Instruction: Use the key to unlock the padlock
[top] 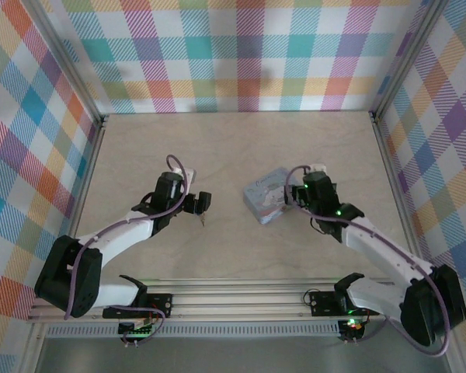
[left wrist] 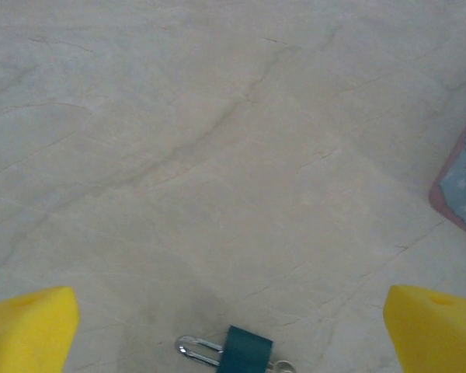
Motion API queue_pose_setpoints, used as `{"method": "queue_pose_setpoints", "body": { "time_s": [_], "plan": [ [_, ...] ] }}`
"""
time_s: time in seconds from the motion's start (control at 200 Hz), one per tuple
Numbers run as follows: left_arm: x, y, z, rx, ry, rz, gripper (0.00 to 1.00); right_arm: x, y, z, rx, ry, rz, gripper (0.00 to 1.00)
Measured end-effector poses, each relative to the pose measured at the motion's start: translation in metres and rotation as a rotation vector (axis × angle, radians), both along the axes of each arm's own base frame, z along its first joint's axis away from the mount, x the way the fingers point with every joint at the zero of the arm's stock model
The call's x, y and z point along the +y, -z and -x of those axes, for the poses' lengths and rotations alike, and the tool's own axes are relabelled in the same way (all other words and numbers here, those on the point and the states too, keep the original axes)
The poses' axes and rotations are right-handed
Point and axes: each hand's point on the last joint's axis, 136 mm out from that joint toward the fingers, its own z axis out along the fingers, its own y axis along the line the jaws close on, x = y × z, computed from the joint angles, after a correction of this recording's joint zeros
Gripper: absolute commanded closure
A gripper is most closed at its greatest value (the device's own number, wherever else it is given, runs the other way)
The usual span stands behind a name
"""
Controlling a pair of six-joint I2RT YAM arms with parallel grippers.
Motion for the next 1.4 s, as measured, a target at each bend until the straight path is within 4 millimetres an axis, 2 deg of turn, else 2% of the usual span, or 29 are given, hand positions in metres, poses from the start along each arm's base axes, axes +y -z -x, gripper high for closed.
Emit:
{"method": "queue_pose_setpoints", "body": {
  "time_s": [0.105, 0.265, 0.44, 0.695, 0.85, 0.96, 1.19, 1.28, 1.4],
  "plan": [
    [0.019, -0.006, -0.001, -0.077, -0.044, -0.014, 0.0, -0.017, 0.008, 0.003, -0.072, -0.003, 0.036, 0.0],
    [0.067, -0.024, -0.008, -0.226, -0.198, -0.031, 0.0, -0.041, 0.013, -0.005, -0.134, 0.014, 0.067, 0.0],
    [0.096, -0.019, -0.006, -0.298, -0.292, -0.057, 0.0, -0.065, 0.022, -0.014, -0.194, 0.06, 0.065, 0.0],
    [0.114, -0.004, -0.012, -0.329, -0.346, -0.061, 0.0, -0.081, 0.048, -0.022, -0.234, 0.083, 0.056, 0.0],
    [0.122, 0.002, -0.02, -0.349, -0.361, -0.045, 0.0, -0.079, 0.049, -0.032, -0.275, 0.059, 0.032, 0.0],
    [0.127, 0.013, -0.025, -0.338, -0.369, -0.039, 0.0, -0.078, 0.05, -0.041, -0.303, 0.048, 0.019, 0.0],
    [0.118, 0.04, -0.031, -0.277, -0.315, -0.028, 0.0, -0.096, 0.075, -0.052, -0.27, 0.096, -0.013, 0.0],
    [0.117, 0.036, -0.043, -0.263, -0.313, -0.018, 0.0, -0.094, 0.079, -0.06, -0.241, 0.084, -0.023, 0.0],
    [0.129, 0.022, -0.059, -0.283, -0.346, 0.004, 0.0, -0.09, 0.059, -0.082, -0.272, 0.061, -0.048, 0.0]
  ]
}}
